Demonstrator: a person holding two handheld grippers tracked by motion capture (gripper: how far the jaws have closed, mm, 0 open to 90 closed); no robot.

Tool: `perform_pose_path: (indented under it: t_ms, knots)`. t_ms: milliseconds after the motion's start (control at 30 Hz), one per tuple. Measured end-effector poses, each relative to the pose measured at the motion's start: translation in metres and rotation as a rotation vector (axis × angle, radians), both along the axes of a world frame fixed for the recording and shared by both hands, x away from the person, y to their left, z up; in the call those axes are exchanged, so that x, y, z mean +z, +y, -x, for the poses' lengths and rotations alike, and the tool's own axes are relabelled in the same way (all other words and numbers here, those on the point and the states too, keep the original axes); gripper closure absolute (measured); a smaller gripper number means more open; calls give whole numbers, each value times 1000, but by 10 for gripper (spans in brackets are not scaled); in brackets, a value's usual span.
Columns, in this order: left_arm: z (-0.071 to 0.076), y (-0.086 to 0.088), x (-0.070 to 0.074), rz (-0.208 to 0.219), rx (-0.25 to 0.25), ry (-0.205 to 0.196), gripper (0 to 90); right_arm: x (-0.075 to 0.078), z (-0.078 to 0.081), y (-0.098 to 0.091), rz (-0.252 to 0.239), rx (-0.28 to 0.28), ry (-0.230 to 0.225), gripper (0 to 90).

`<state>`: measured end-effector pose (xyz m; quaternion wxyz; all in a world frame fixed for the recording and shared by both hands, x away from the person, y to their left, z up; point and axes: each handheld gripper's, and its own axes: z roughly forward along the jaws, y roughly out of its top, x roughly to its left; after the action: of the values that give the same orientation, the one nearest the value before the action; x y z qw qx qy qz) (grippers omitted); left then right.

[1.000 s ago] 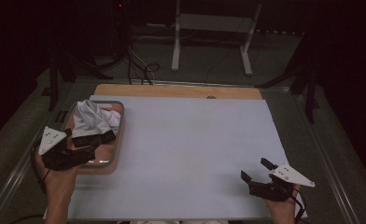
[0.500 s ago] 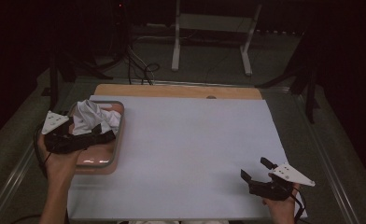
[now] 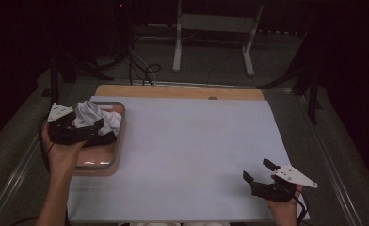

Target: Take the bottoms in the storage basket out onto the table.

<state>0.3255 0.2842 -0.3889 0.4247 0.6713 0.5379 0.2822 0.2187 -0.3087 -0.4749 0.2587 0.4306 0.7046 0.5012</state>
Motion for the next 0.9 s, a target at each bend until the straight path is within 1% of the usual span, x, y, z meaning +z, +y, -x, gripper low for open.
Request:
perform_pose_path:
  t_ms: [100, 267, 300, 500, 633, 700, 733, 900]
  knots:
    - [-5, 1, -1, 2, 9, 12, 2, 0, 0, -1, 10, 4, 10, 82]
    - [-17, -1, -6, -7, 18, 62, 2, 0, 0, -1, 6, -9, 9, 82]
    - [-21, -2, -8, -16, 26, 80, 2, 0, 1, -2, 7, -11, 6, 82]
    - [-29, -4, -11, -9, 44, 99, 2, 0, 1, -2, 6, -10, 6, 82]
    - [-35, -4, -14, -16, 59, 114, 2, 0, 1, -1, 9, -8, 8, 82]
    - [-39, -3, -16, -28, 77, 130, 2, 1, 1, 0, 11, -7, 7, 82]
    - [-39, -3, -16, -28, 77, 130, 2, 1, 1, 0, 11, -7, 7, 82]
    - [-46, 0, -20, -30, 112, 151, 2, 1, 1, 0, 15, -8, 5, 82]
